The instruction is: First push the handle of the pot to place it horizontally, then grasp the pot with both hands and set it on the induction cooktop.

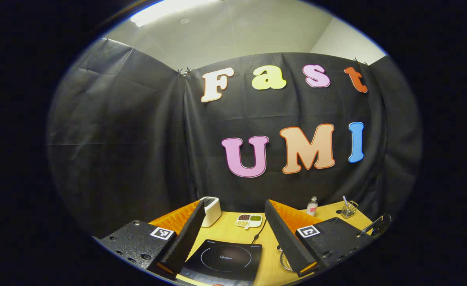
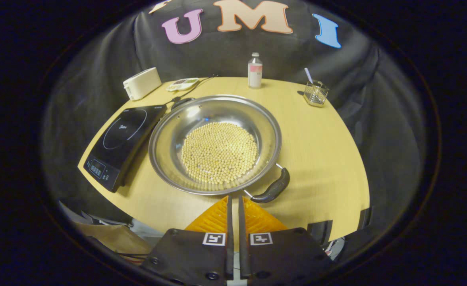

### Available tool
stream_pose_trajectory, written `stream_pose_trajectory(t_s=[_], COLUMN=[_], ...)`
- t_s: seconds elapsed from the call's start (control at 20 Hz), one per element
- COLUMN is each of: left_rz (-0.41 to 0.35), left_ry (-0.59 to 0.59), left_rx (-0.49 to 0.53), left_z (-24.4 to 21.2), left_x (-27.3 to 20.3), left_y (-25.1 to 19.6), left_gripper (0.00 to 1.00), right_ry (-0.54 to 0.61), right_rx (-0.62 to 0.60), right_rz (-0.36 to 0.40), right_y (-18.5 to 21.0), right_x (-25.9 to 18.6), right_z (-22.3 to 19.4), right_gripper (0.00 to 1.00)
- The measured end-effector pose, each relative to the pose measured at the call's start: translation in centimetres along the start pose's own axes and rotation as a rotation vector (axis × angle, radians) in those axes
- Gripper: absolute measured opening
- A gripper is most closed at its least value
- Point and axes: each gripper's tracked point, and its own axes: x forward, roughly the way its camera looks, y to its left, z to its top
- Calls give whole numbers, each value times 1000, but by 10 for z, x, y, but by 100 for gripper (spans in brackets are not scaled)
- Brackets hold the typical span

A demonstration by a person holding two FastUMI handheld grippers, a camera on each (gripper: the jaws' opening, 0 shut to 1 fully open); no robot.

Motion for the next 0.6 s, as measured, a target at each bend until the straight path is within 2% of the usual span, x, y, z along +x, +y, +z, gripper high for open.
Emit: stream_pose_trajectory(t_s=[0.45, 0.5, 0.6], left_rz=[56, 54, 51], left_ry=[45, 50, 60], left_rx=[-14, -19, -27], left_z=[-14, -15, -18], left_x=[-2, -3, -1], left_y=[18, 18, 17], left_gripper=[96, 94, 97], right_ry=[52, 56, 59], right_rx=[11, 21, 26], right_rz=[-23, -20, -33], right_y=[-14, -15, -21], right_x=[25, 27, 32], right_z=[-4, -3, -1], right_gripper=[8, 8, 0])
